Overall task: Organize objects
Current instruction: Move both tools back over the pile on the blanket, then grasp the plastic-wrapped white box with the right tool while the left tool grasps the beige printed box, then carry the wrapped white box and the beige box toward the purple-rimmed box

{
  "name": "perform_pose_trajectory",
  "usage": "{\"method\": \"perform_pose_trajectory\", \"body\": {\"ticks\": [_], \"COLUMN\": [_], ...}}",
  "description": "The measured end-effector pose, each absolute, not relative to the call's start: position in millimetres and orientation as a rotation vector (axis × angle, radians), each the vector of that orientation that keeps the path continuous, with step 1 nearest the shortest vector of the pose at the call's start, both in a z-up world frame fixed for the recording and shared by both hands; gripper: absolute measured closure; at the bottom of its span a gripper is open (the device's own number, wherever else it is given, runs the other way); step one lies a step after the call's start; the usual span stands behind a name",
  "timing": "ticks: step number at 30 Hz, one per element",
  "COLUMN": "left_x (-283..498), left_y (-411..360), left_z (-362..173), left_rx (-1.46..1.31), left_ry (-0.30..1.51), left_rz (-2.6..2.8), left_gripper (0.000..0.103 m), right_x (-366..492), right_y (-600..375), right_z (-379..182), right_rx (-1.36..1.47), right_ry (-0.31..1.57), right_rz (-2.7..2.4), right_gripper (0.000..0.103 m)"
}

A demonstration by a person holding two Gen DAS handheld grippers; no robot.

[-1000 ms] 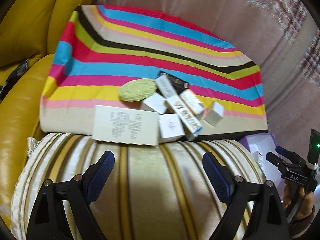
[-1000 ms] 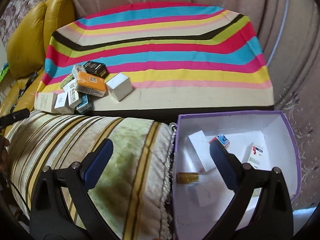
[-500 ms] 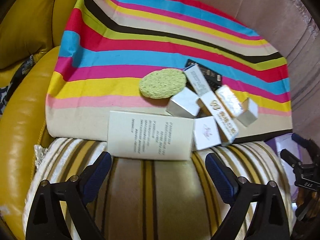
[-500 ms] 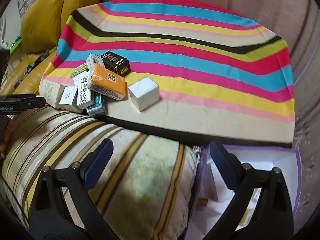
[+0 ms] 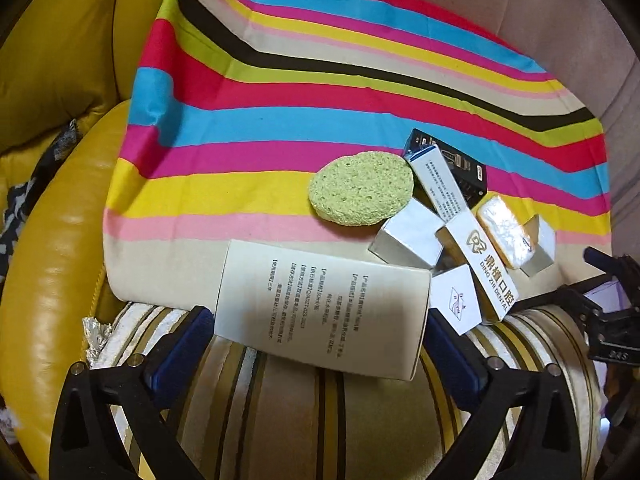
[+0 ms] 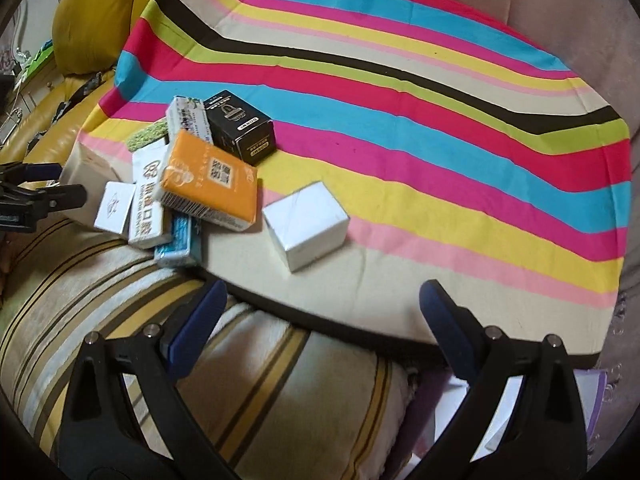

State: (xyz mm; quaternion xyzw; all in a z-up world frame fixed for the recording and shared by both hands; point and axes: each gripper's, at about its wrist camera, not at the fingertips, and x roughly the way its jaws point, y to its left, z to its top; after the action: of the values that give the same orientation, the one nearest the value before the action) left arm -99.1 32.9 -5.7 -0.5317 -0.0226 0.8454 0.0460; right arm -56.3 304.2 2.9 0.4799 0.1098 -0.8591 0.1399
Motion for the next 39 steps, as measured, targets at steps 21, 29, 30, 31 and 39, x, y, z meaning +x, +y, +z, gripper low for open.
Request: {"method": "perform_pose_trajectory", "body": {"ticks": [21, 29, 30, 31, 39], "left_x": [-112, -109, -109, -109, -118], "left_y": [24, 33, 33, 35, 38], "left_z": [-21, -20, -21, -21, -29], "left_rx": [-1.673, -1.691, -1.697, -1.705, -1.738], "left_ry": [-0.089, -0.052, -0.048, -0.048, -0.028], "left_rz": [2.433, 2.467, 2.469, 2.465, 2.465], "left_gripper": [0.000, 0.000, 0.000, 0.000, 0.000], "right_x": [-106, -100, -98, -96, -72], "right_y": [285, 282, 283, 284, 294], "right_z": [-24, -24, -22, -21, -5], "right_rx": [1.409, 1.414, 1.412, 1.409, 1.392], "right_ry": [0.395, 0.367, 0.363, 0.360, 0.273], "right_rz": [-2.338, -2.362, -2.373, -2.385, -2.430], "right_gripper": [0.032, 0.046, 0.046, 0.046, 0.046]}}
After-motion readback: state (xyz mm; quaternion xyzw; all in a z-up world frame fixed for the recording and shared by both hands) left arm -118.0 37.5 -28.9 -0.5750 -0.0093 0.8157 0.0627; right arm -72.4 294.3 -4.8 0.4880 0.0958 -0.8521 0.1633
